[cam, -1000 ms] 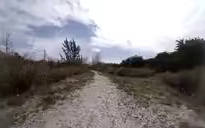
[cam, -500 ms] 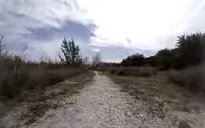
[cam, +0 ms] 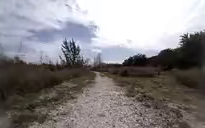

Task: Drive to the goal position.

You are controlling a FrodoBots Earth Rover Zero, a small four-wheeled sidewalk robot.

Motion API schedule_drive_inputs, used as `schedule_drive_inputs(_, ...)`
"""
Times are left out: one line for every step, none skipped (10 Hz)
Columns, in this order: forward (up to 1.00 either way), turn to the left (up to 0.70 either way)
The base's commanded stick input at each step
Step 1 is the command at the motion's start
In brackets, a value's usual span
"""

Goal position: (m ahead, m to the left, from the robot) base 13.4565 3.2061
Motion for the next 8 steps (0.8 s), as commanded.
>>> schedule_drive_inputs(0.70,0.00)
schedule_drive_inputs(0.70,0.00)
schedule_drive_inputs(0.70,0.00)
schedule_drive_inputs(0.70,0.00)
schedule_drive_inputs(0.70,0.00)
schedule_drive_inputs(0.70,0.00)
schedule_drive_inputs(0.70,0.00)
schedule_drive_inputs(0.70,0.00)
